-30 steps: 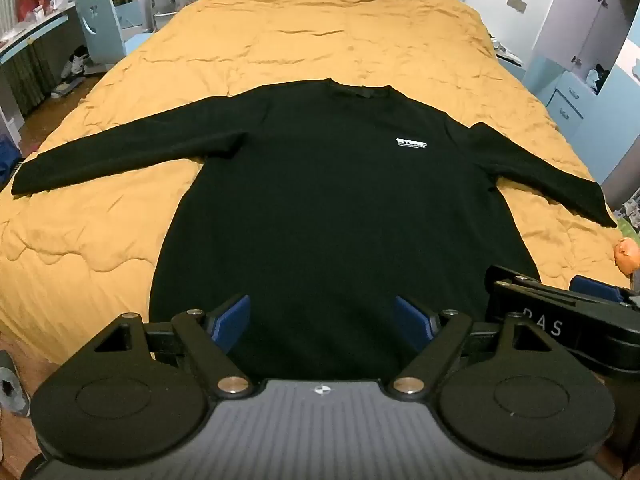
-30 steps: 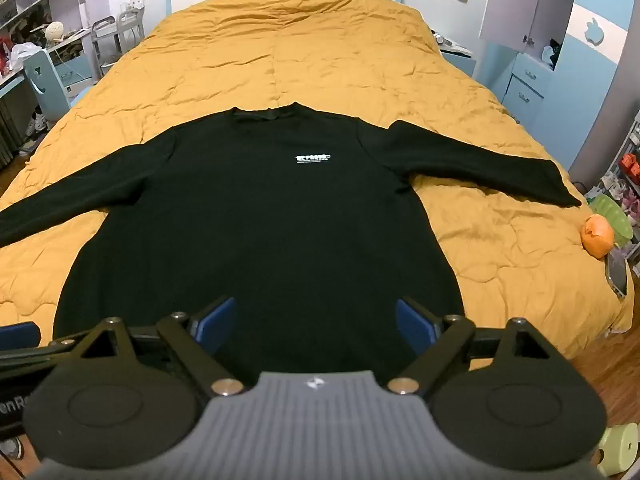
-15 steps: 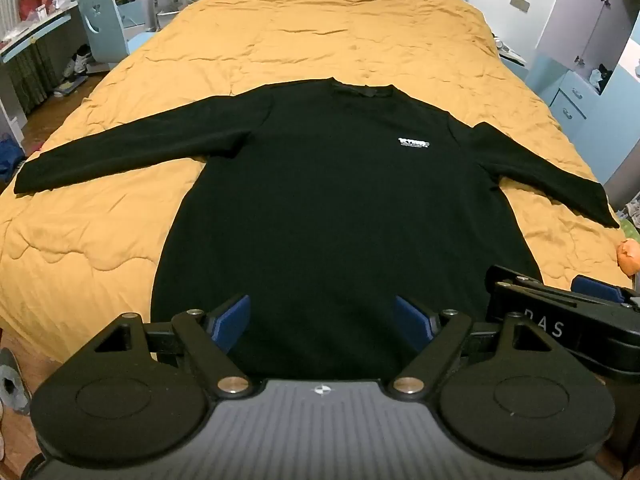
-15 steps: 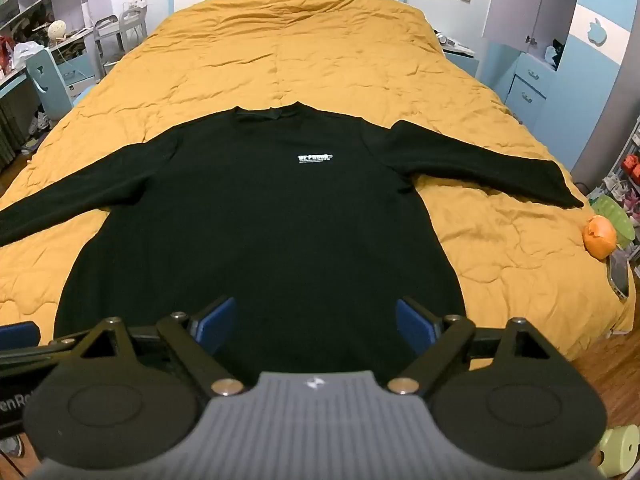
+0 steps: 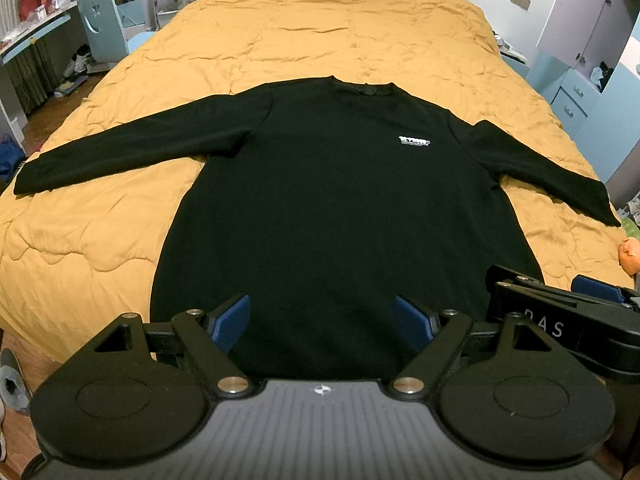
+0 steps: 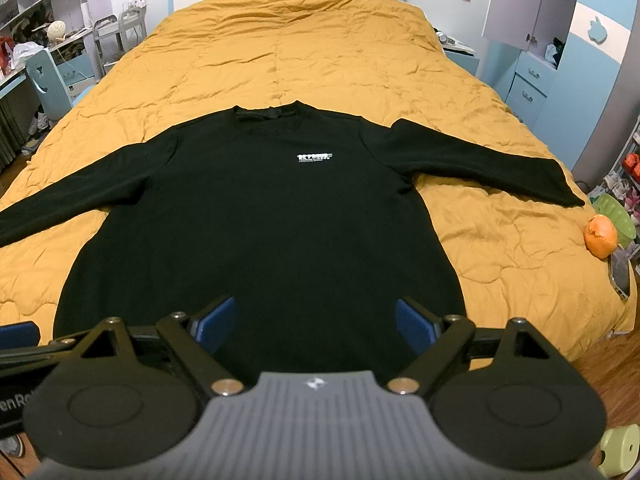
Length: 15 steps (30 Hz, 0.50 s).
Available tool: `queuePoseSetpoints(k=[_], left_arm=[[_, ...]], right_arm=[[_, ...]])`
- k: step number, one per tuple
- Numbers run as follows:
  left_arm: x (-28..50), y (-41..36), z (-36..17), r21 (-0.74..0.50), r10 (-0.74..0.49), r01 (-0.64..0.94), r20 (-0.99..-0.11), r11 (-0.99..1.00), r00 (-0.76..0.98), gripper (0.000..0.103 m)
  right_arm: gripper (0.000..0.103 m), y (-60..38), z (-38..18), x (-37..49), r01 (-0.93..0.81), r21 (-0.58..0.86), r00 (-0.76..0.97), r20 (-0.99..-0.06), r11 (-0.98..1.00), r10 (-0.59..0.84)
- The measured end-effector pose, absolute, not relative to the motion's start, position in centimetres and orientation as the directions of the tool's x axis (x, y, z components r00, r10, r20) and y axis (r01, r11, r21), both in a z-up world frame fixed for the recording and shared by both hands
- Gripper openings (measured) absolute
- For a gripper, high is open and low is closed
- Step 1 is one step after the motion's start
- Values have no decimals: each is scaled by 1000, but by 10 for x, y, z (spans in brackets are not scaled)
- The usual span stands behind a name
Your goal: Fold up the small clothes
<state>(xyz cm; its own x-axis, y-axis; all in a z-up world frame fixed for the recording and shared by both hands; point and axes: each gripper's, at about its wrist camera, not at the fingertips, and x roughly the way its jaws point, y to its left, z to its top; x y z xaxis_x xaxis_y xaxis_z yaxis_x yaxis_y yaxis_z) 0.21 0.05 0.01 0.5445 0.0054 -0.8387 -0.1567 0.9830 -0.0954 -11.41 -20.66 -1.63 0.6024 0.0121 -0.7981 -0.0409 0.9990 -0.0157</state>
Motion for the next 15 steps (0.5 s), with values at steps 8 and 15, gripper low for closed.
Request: queuePoseSetpoints(k=[8,15], left_arm=[[2,-1,-1,-94,7,-157,-838,983,545,95],[2,-2,-1,-92,8,-157,-839,983,544,95]], right_arm=[[83,-207,-16,-112,-40,-16,601,-799,999,12],[83,-207,-16,-112,-40,-15,600,-800,999,12]])
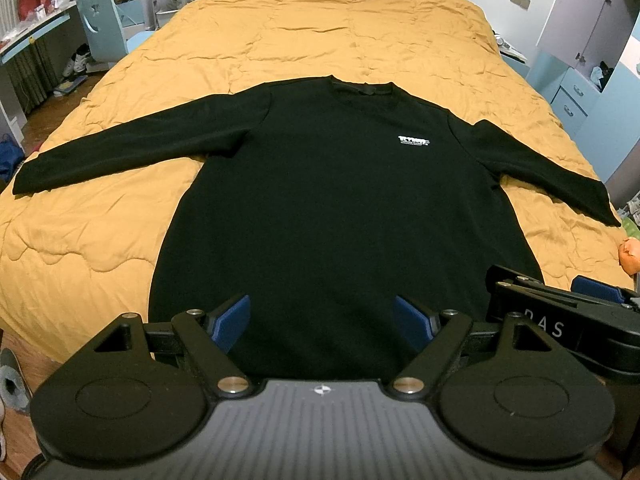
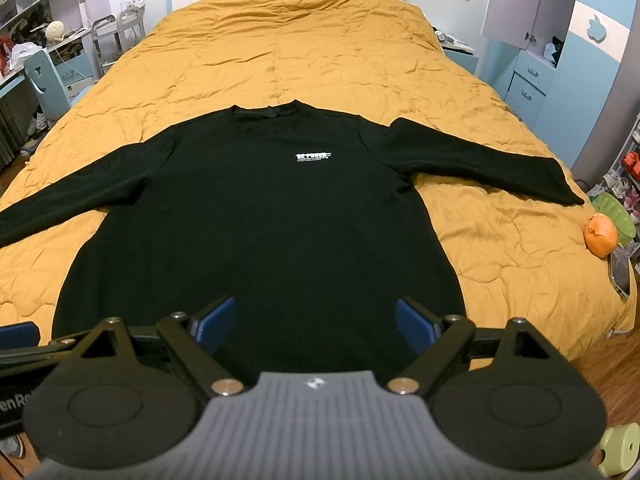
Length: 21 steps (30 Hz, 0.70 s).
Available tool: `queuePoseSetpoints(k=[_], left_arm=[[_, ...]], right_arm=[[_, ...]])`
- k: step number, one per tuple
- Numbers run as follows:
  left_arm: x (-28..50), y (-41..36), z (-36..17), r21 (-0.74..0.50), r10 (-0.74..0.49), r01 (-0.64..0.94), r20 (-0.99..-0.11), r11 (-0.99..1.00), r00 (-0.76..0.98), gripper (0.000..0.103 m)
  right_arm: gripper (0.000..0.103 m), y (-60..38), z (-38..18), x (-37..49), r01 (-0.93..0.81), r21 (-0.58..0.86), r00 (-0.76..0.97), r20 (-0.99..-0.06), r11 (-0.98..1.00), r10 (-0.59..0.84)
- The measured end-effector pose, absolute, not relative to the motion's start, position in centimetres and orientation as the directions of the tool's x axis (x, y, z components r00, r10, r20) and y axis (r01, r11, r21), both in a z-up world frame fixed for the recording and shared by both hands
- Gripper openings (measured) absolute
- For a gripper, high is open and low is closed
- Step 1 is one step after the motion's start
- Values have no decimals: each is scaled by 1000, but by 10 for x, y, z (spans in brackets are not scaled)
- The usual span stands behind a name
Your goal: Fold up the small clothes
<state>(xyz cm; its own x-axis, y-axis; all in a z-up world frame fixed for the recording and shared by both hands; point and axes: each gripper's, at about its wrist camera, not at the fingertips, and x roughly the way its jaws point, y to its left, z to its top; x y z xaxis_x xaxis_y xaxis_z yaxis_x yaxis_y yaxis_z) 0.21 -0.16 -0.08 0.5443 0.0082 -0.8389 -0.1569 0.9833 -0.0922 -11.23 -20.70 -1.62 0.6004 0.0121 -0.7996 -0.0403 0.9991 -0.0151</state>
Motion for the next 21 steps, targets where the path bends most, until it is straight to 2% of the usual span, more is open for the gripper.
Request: queuePoseSetpoints(k=[21], left_arm=[[3,-4,-4,-91,8,-154,-839,984,544,95]], right_arm=[[83,-209,-17,-111,-34,-13,599,-801,999,9]])
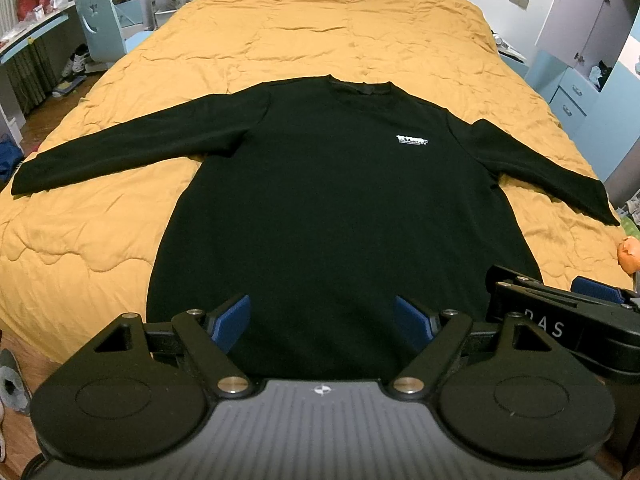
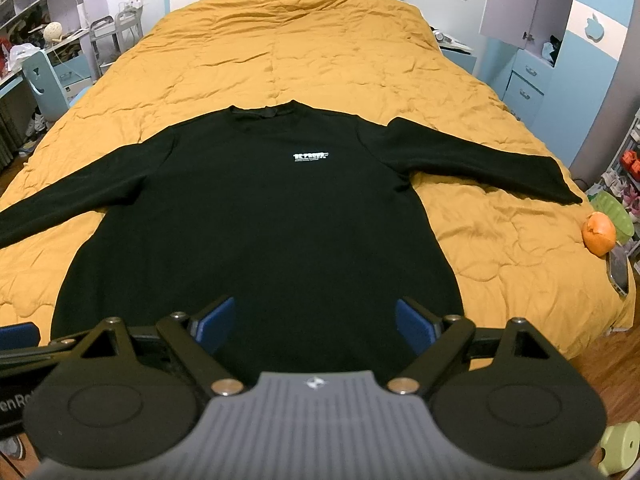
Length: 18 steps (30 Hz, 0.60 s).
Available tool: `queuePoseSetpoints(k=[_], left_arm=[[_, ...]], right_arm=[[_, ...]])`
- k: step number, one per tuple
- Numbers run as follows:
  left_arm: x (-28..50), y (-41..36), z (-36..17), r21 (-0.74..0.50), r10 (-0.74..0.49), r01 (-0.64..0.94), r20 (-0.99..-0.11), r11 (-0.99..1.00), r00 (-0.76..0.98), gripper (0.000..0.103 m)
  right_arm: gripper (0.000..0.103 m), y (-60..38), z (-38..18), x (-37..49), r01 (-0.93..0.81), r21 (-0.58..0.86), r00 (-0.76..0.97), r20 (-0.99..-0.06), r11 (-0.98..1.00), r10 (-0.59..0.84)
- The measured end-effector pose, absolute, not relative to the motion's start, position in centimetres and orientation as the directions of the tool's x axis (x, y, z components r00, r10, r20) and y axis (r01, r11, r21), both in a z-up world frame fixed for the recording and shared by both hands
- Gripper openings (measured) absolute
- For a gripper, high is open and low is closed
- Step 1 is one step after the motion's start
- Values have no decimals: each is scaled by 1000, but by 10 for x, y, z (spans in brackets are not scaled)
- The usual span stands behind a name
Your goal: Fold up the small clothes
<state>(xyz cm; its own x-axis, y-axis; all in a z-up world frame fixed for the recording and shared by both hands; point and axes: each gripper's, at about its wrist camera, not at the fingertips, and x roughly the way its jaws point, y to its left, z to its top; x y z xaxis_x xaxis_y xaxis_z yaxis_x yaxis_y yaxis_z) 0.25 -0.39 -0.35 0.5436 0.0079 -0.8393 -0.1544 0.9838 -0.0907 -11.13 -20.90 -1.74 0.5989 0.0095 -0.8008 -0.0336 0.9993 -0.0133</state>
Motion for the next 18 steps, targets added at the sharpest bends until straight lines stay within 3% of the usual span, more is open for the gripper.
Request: queuePoseSetpoints(k=[18], left_arm=[[7,-6,-6,-93,4,-154,-846,984,533,95]], right_arm=[[83,-211,-19,-108,-29,-9,588,-809,1000,10]])
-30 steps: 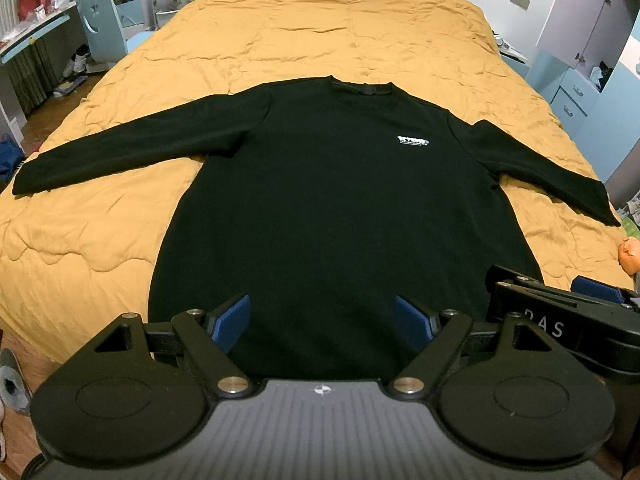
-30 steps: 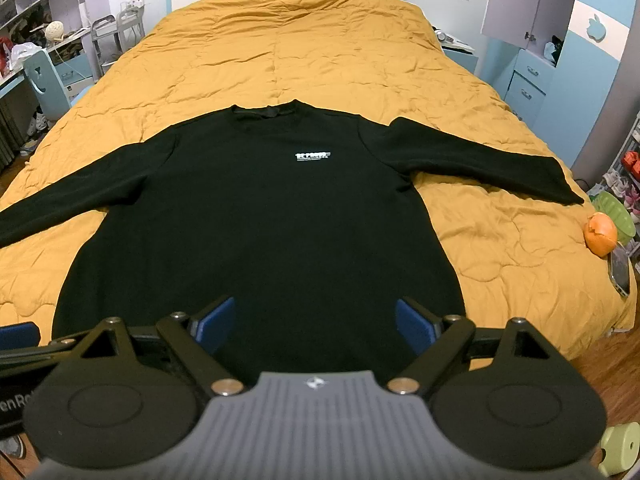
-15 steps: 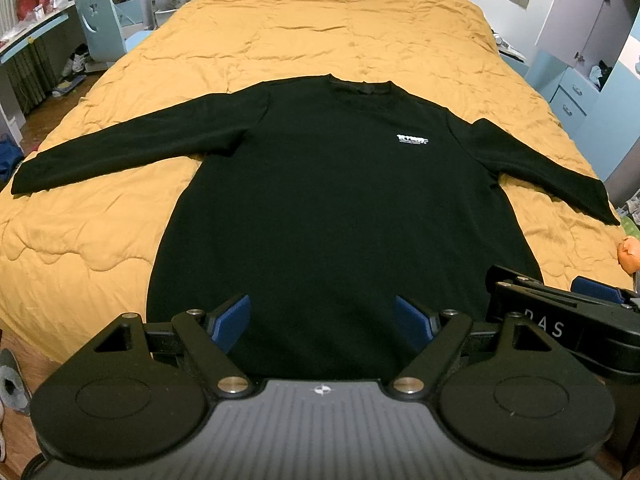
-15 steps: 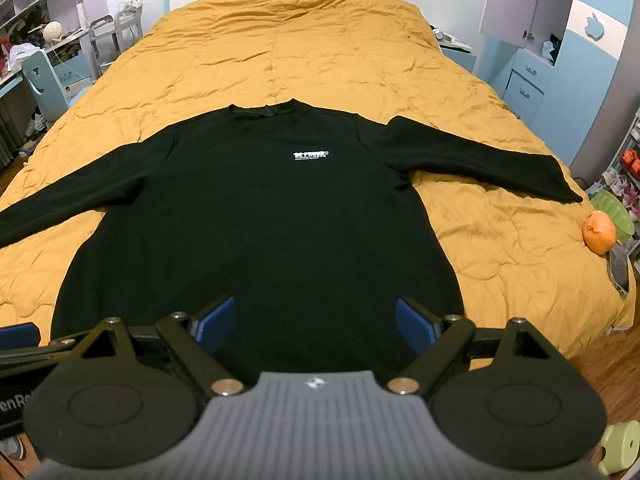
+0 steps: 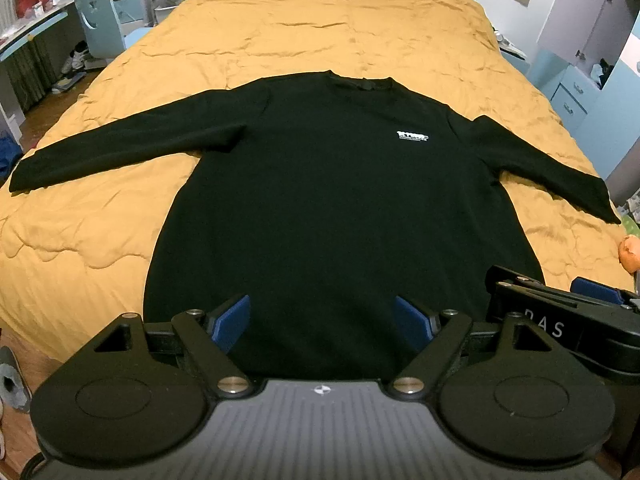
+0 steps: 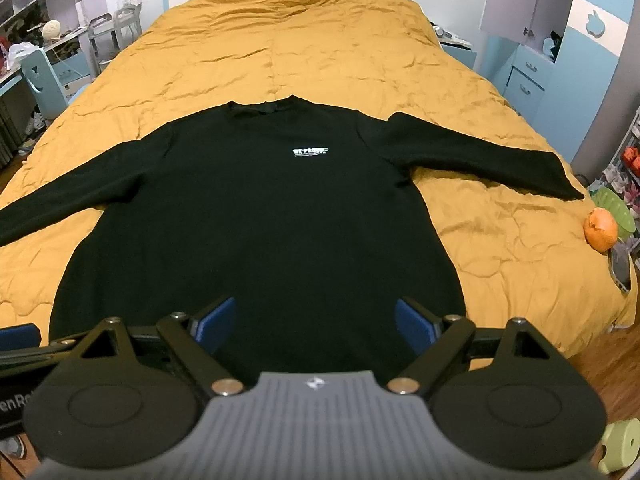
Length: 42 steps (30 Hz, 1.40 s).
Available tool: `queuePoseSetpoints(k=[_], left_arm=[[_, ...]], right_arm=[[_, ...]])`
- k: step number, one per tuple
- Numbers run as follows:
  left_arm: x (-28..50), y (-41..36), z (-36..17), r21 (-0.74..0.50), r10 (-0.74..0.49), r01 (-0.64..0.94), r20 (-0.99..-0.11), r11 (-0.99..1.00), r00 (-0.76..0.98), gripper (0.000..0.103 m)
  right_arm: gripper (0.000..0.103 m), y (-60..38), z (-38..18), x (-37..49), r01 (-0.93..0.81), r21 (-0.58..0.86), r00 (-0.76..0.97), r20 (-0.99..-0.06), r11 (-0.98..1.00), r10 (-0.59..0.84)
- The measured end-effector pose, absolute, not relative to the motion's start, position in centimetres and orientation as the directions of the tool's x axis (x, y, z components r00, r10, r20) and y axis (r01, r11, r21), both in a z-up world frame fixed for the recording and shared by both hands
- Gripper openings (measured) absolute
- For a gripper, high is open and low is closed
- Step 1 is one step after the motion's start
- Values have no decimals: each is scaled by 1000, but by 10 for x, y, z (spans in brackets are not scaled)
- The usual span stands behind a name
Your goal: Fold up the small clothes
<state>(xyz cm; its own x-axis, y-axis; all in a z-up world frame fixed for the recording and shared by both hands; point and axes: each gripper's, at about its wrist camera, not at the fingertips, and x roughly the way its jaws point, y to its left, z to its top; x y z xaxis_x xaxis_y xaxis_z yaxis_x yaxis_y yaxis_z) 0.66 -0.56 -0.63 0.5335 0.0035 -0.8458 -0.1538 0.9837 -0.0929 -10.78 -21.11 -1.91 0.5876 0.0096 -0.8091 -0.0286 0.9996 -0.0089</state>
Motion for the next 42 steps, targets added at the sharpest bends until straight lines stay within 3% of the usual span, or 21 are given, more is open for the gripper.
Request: queuePoseSetpoints(k=[13,19,25,28,34,39,42], left_arm=[[15,-2,-20,-139,-41,-150,-852,979,522,95],[17,26,-27,-332,-211,-110,-787,937,579,97],[10,94,-43,-455,-156,-276,-708,846,688,92],[4,136,-58,-535,-149,-332,-669,777,729,83],[-3,241,-91,-650,-23,-443,-578,617,816,83],[10,326,-110,-559,236,-559,-546,612,804,83],[25,369,-131,-615,296,-582,-509,532,808,83]], right_arm=[[83,-210,-31,-101,-37,-35,588,-809,999,-6],[83,-210,-27,-93,-83,19,628,-775,996,67],[83,-178,-29,-79,-308,67,681,-681,949,269],[83,-156,-39,-69,-384,89,645,-687,919,336],[83,-87,-56,-59,-552,4,675,-585,834,450],[83,-25,-85,-36,-652,-71,666,-529,755,526],[83,12,-110,-15,-690,-124,680,-449,713,580]])
